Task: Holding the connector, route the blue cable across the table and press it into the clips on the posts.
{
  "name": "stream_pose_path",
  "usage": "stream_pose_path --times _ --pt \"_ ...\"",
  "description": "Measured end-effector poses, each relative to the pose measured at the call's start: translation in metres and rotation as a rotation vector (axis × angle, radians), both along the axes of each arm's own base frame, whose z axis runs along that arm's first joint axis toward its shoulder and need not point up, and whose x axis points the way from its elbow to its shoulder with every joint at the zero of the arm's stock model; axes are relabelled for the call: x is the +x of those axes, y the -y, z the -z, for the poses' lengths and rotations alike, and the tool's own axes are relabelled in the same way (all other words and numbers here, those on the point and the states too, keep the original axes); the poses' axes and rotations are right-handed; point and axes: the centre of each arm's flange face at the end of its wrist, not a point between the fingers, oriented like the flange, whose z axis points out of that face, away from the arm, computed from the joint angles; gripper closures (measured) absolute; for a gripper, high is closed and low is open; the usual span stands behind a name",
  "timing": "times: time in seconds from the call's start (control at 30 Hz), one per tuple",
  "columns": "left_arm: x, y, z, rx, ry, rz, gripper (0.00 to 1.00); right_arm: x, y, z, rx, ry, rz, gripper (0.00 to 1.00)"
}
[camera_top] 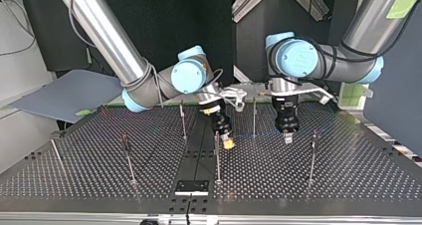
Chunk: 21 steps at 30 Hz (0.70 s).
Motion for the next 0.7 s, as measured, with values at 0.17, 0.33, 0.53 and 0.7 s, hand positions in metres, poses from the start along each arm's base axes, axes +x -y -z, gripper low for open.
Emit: stream_pose_path --times 0.17,0.33,0.53,0.7 --pt "-0.002 -0.001 -0.006 -0.002 0.011 -0.002 0.77 -0.003 0.005 0.001 0.002 -0.002 0.007 1.0" --pt "-0.006 -0.001 -0.011 -0.005 0.019 -0.015 1.0 -0.003 0.005 0.001 0.001 -0.001 0.008 1.0" --pt "-0.008 0.0 -0.014 -0.009 0.026 -0.014 1.0 -0.003 0.005 0.001 0.001 -0.001 0.008 1.0" --pt "-0.008 0.003 -0.013 -0.005 0.024 0.004 1.0 -0.003 0.005 0.001 0.002 -0.002 0.007 1.0"
